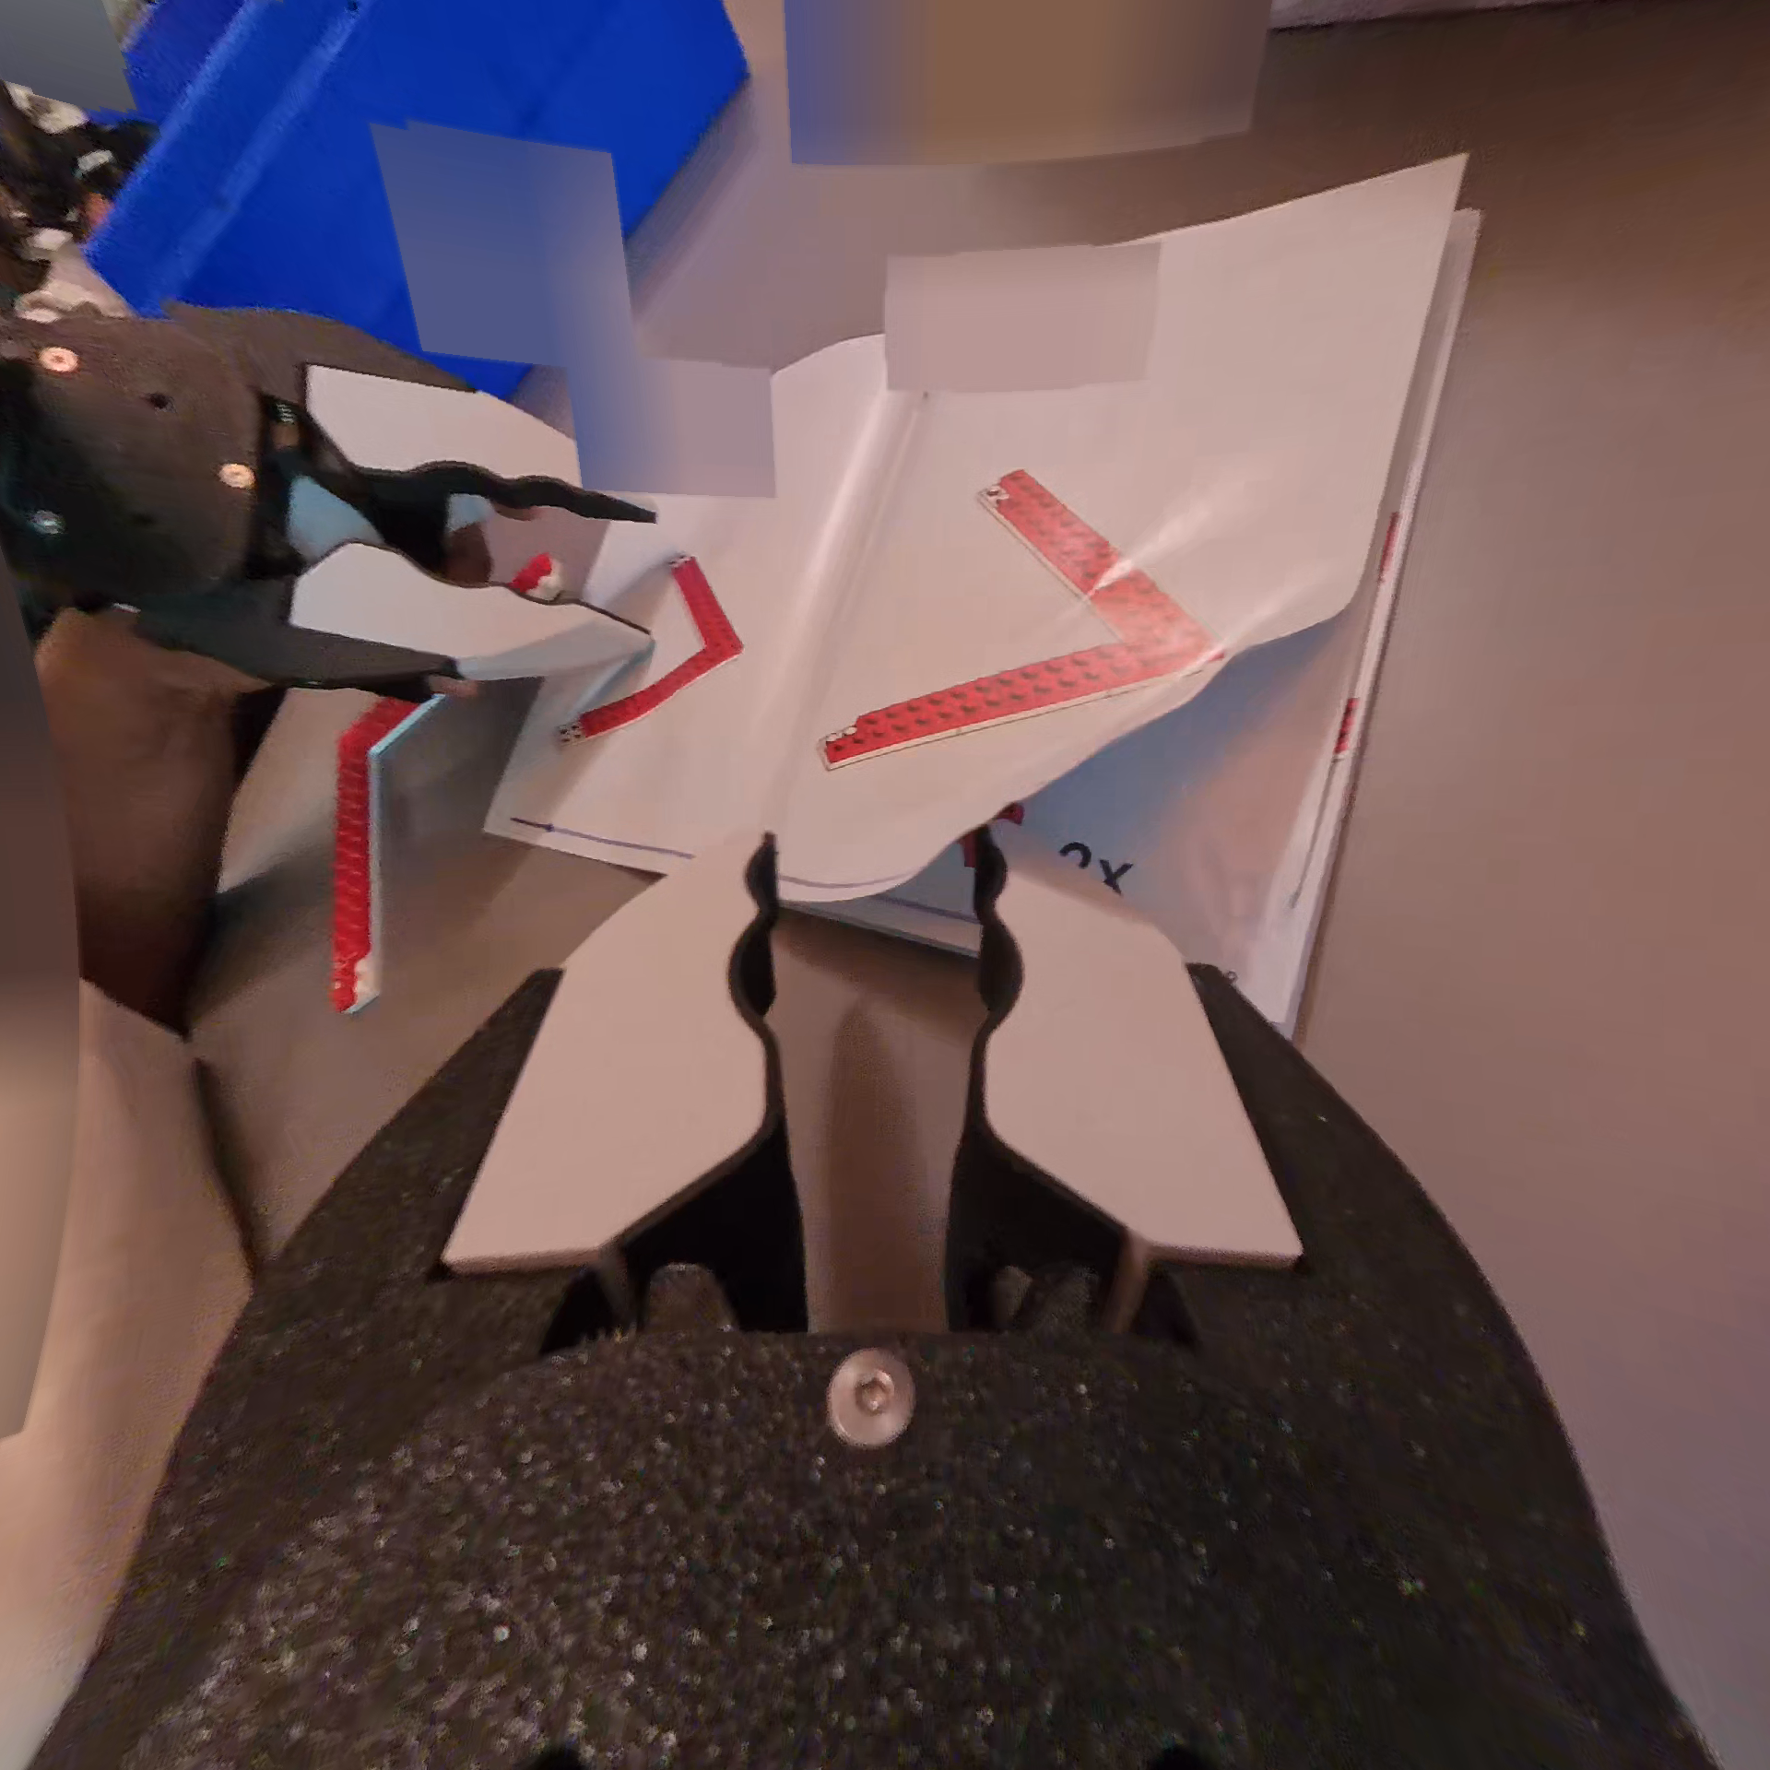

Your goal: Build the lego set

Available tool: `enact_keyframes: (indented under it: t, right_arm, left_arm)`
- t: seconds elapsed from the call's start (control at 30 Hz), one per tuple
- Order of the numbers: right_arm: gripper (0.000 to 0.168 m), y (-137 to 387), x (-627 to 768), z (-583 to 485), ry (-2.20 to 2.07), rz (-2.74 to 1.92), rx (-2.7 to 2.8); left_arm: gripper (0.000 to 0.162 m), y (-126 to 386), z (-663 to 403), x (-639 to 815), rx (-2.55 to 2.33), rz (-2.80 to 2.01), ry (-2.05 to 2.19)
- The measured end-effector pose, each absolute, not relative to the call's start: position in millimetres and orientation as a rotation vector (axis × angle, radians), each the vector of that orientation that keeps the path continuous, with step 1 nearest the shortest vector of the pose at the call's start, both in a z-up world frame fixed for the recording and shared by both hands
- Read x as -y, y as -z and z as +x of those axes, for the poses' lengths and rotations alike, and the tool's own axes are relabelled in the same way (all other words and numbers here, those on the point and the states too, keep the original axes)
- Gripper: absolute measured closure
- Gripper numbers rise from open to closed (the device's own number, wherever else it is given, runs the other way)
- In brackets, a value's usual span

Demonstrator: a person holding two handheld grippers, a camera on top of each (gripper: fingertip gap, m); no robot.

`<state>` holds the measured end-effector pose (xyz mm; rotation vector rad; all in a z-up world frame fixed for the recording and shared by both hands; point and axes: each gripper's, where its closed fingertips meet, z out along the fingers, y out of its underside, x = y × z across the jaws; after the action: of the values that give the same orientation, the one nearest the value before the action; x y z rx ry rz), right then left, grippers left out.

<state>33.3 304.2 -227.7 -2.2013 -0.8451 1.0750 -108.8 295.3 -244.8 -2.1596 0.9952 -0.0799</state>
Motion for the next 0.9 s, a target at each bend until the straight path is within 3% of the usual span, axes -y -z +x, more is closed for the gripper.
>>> enact_keyframes:
  t: [0.07,0.2,0.4,0.9]
  right_arm:
    - [0.149,230,-309,34,-1.025,-2.207,0.813]
    - [0.166,227,-315,38,-0.99,-2.169,0.755]
    - [0.168,227,-312,41,-0.98,-2.165,0.735]
    - [0.168,224,-311,41,-1.013,-2.143,0.715]
  left_arm:
    - [0.129,243,-114,-297,-0.984,-2.152,0.04]
    - [0.131,218,-127,-304,-0.811,-2.083,0.093]
    - [0.129,172,-138,-295,-0.546,-1.891,0.451]
    - [0.13,194,-138,-295,-0.696,-1.956,0.232]
